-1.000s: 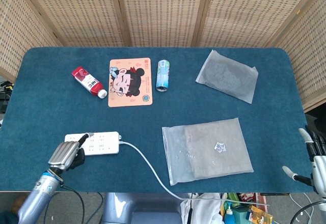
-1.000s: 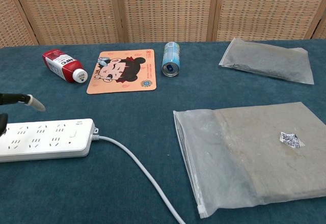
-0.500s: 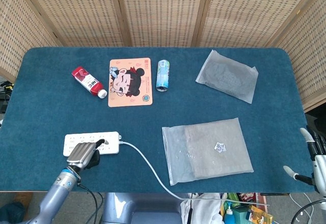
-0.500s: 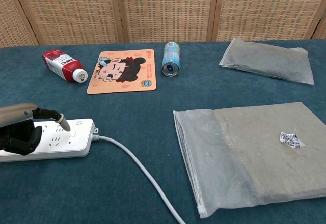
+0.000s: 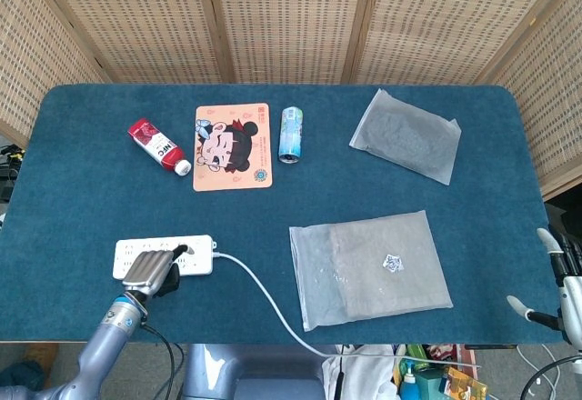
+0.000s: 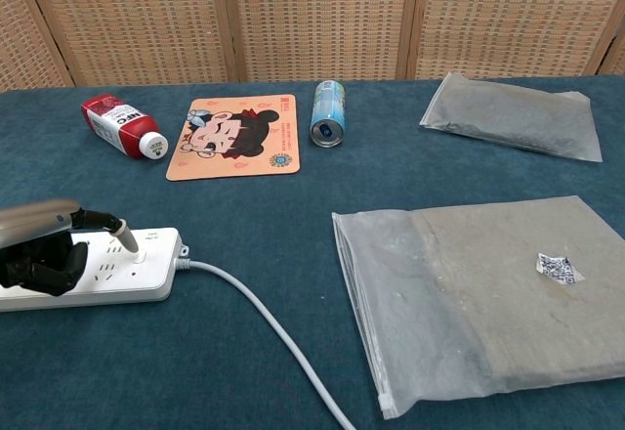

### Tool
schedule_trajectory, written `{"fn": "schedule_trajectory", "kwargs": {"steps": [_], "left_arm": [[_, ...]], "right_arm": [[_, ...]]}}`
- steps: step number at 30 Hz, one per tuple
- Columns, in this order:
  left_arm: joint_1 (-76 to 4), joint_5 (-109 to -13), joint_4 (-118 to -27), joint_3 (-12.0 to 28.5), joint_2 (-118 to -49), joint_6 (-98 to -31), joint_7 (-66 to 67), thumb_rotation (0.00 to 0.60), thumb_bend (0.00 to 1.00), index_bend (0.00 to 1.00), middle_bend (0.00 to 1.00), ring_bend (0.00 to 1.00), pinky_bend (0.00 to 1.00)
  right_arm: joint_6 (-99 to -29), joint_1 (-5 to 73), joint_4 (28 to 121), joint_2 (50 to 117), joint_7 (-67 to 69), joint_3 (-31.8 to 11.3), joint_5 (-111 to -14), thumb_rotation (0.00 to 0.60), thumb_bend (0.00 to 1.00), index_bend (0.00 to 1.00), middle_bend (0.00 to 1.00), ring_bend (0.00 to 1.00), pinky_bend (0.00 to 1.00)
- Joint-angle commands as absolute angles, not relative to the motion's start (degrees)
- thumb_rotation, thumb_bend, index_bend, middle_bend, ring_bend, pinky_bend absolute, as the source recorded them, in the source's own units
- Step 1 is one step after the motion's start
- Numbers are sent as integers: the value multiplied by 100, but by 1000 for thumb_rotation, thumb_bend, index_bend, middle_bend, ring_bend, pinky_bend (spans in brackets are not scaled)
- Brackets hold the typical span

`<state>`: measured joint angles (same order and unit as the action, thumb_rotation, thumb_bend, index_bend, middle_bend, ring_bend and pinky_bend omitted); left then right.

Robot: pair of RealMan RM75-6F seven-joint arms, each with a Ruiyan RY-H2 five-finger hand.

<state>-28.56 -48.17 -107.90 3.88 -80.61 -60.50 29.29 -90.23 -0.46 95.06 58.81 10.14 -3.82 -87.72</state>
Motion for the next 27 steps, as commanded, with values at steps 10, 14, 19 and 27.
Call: {"fn": "schedule_trajectory", "kwargs": {"steps": [10,14,19,27], "left_arm": [[-2984,-4557,-10535,264,-8207,-5938,2893,600,1000,250,1000,1000,1000],[-3008,-4563,-10496,239,-8217,-5911,2829,600,1000,250,1000,1000,1000],[-2867,-5025,-10678,354,-8055,-6181,2402,600,1000,250,1000,1000,1000],[-2254,-6482,-11340,547,-6968,-7253,1342,600,794,136,963,967,955]], "right_arm": [[-9039,-53,9499,5873,1044,-386,-8775,600,0,0,0,0,0],[-9034,-51,9501,5875,1036,-386,-8773,600,0,0,0,0,0],[-9040,-55,9497,5877,1037,-387,-8772,600,0,0,0,0,0],[-9050,-53,9520,5882,1008,-371,-8818,600,0,0,0,0,0]]}}
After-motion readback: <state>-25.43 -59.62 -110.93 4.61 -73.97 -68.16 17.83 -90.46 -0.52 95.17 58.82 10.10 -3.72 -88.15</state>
